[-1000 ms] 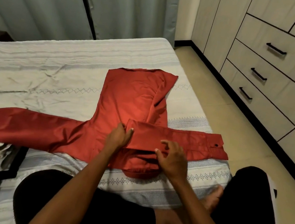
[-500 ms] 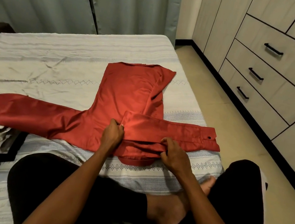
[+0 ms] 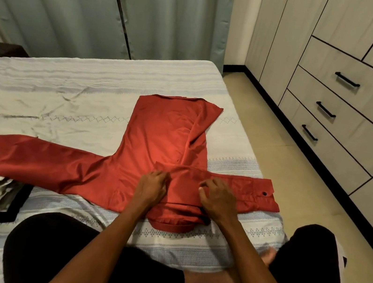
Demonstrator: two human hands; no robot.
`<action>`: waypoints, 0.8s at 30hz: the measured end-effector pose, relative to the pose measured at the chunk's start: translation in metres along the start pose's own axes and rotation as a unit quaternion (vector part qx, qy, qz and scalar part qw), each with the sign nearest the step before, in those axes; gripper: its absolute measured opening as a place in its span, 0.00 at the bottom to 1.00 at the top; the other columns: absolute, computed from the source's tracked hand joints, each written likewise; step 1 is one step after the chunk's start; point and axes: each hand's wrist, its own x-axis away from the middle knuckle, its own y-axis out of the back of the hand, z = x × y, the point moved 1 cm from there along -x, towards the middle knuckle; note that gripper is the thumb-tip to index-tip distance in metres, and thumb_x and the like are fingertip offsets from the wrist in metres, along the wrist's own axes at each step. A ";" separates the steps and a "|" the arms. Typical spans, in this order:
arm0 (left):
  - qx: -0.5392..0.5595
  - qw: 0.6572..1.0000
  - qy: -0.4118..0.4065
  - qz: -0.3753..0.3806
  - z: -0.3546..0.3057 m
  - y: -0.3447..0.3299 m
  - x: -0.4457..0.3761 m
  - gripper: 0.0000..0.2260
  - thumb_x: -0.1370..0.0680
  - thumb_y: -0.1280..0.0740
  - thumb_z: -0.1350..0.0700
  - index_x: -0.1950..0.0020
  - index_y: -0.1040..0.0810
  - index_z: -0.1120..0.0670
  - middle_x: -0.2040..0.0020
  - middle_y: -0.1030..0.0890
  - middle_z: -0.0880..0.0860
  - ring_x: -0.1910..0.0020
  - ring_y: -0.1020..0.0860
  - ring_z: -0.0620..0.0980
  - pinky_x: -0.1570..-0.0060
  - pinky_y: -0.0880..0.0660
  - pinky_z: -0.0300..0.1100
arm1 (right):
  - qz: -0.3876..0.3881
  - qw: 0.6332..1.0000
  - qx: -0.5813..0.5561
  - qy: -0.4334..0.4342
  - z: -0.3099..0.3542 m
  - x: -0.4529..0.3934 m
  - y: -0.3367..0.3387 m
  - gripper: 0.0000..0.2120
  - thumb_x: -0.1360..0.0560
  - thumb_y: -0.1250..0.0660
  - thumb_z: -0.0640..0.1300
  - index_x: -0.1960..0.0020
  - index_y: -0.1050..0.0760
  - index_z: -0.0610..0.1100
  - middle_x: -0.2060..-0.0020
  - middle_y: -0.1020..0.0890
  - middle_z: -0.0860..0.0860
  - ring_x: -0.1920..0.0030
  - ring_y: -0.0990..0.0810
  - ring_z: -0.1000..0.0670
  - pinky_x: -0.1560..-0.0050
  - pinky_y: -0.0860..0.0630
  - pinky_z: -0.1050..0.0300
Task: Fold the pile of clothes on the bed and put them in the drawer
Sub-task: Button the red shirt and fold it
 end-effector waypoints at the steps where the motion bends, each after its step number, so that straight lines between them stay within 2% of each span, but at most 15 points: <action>1: -0.012 1.000 -0.005 -0.001 -0.001 -0.001 -0.003 0.14 0.27 0.40 0.53 0.48 0.19 0.51 0.51 0.18 0.55 0.54 0.20 0.61 0.56 0.27 0.49 | 0.032 0.999 0.008 0.010 0.002 -0.008 -0.002 0.11 0.23 0.37 0.54 0.47 0.20 0.51 0.49 0.19 0.50 0.45 0.23 0.45 0.46 0.26 0.51; 3: -0.003 1.000 -0.012 -0.017 -0.003 0.001 -0.014 0.15 0.30 0.44 0.50 0.55 0.19 0.51 0.56 0.18 0.54 0.57 0.20 0.61 0.58 0.27 0.49 | 0.088 0.995 0.039 0.017 0.003 -0.026 -0.006 0.15 0.22 0.39 0.57 0.52 0.20 0.48 0.52 0.17 0.47 0.48 0.21 0.43 0.52 0.28 0.52; 5: 0.019 0.999 -0.025 -0.031 -0.003 0.002 -0.032 0.17 0.32 0.45 0.49 0.58 0.19 0.52 0.58 0.17 0.55 0.59 0.20 0.60 0.60 0.26 0.48 | 0.101 0.995 0.023 0.007 0.001 -0.047 -0.008 0.19 0.21 0.39 0.59 0.57 0.20 0.45 0.56 0.16 0.44 0.53 0.19 0.40 0.59 0.31 0.53; 6: 0.034 0.999 -0.029 -0.032 -0.004 0.003 -0.041 0.18 0.32 0.45 0.49 0.58 0.18 0.53 0.58 0.17 0.55 0.59 0.19 0.60 0.61 0.26 0.48 | 0.099 0.995 0.001 -0.005 -0.001 -0.059 -0.008 0.19 0.21 0.39 0.59 0.56 0.20 0.45 0.56 0.16 0.43 0.52 0.18 0.39 0.60 0.30 0.52; 8: 0.058 0.998 -0.023 -0.024 -0.006 0.005 -0.071 0.19 0.32 0.46 0.49 0.57 0.16 0.53 0.56 0.16 0.55 0.57 0.19 0.60 0.58 0.25 0.48 | 0.104 0.994 -0.021 -0.039 -0.006 -0.096 -0.006 0.17 0.21 0.38 0.58 0.51 0.19 0.46 0.52 0.16 0.43 0.49 0.18 0.39 0.55 0.27 0.51; 11: 0.111 0.994 0.015 0.017 -0.011 0.005 -0.108 0.20 0.30 0.44 0.50 0.46 0.17 0.54 0.47 0.16 0.56 0.48 0.19 0.59 0.50 0.24 0.48 | 0.114 0.989 -0.036 -0.086 -0.019 -0.144 -0.002 0.15 0.22 0.38 0.57 0.46 0.20 0.49 0.48 0.16 0.45 0.46 0.19 0.39 0.49 0.24 0.49; 13: 0.136 0.988 0.052 0.054 -0.012 -0.002 -0.144 0.18 0.26 0.41 0.51 0.42 0.19 0.55 0.44 0.17 0.58 0.45 0.20 0.59 0.48 0.25 0.48 | 0.120 0.983 -0.070 -0.117 -0.034 -0.186 -0.004 0.13 0.23 0.38 0.54 0.44 0.19 0.51 0.46 0.16 0.47 0.45 0.19 0.40 0.47 0.24 0.50; 16: 0.170 0.981 0.069 0.068 -0.011 -0.015 -0.199 0.11 0.22 0.36 0.58 0.41 0.20 0.56 0.44 0.17 0.58 0.45 0.20 0.57 0.49 0.28 0.44 | 0.123 0.966 -0.140 -0.177 -0.061 -0.252 -0.011 0.16 0.22 0.38 0.48 0.37 0.21 0.50 0.41 0.17 0.47 0.41 0.19 0.42 0.39 0.24 0.50; 19: 0.183 0.978 0.063 0.074 -0.015 -0.028 -0.255 0.10 0.21 0.35 0.57 0.42 0.18 0.54 0.46 0.16 0.55 0.47 0.19 0.55 0.50 0.26 0.44 | 0.117 0.945 -0.200 -0.231 -0.087 -0.311 -0.025 0.19 0.22 0.37 0.45 0.31 0.25 0.46 0.36 0.20 0.46 0.37 0.22 0.42 0.35 0.27 0.50; 20: 0.178 0.979 0.058 0.076 -0.018 -0.036 -0.277 0.10 0.21 0.34 0.55 0.43 0.18 0.54 0.47 0.16 0.55 0.47 0.19 0.56 0.50 0.25 0.45 | 0.115 0.938 -0.216 -0.245 -0.101 -0.334 -0.036 0.20 0.23 0.36 0.45 0.32 0.25 0.45 0.38 0.20 0.46 0.38 0.22 0.43 0.37 0.26 0.51; 21: 0.171 0.981 0.047 0.077 -0.022 -0.043 -0.294 0.09 0.20 0.34 0.53 0.44 0.18 0.54 0.48 0.16 0.55 0.48 0.19 0.56 0.51 0.25 0.45 | 0.112 0.934 -0.231 -0.250 -0.109 -0.350 -0.043 0.18 0.26 0.36 0.46 0.37 0.22 0.46 0.44 0.19 0.46 0.43 0.21 0.44 0.42 0.26 0.52; 23: 0.132 0.988 0.027 0.082 -0.030 -0.059 -0.329 0.12 0.21 0.34 0.47 0.44 0.18 0.53 0.47 0.19 0.55 0.48 0.20 0.56 0.52 0.27 0.45 | 0.089 0.919 -0.276 -0.267 -0.127 -0.384 -0.058 0.06 0.30 0.35 0.45 0.54 0.22 0.47 0.59 0.21 0.46 0.58 0.22 0.45 0.54 0.24 0.47; 24: 0.099 0.991 0.023 0.089 -0.033 -0.066 -0.342 0.15 0.22 0.34 0.43 0.43 0.19 0.52 0.45 0.21 0.56 0.46 0.22 0.57 0.50 0.27 0.46 | 0.069 0.907 -0.310 -0.277 -0.131 -0.398 -0.064 0.02 0.29 0.33 0.44 0.56 0.23 0.47 0.63 0.21 0.46 0.63 0.22 0.45 0.58 0.21 0.44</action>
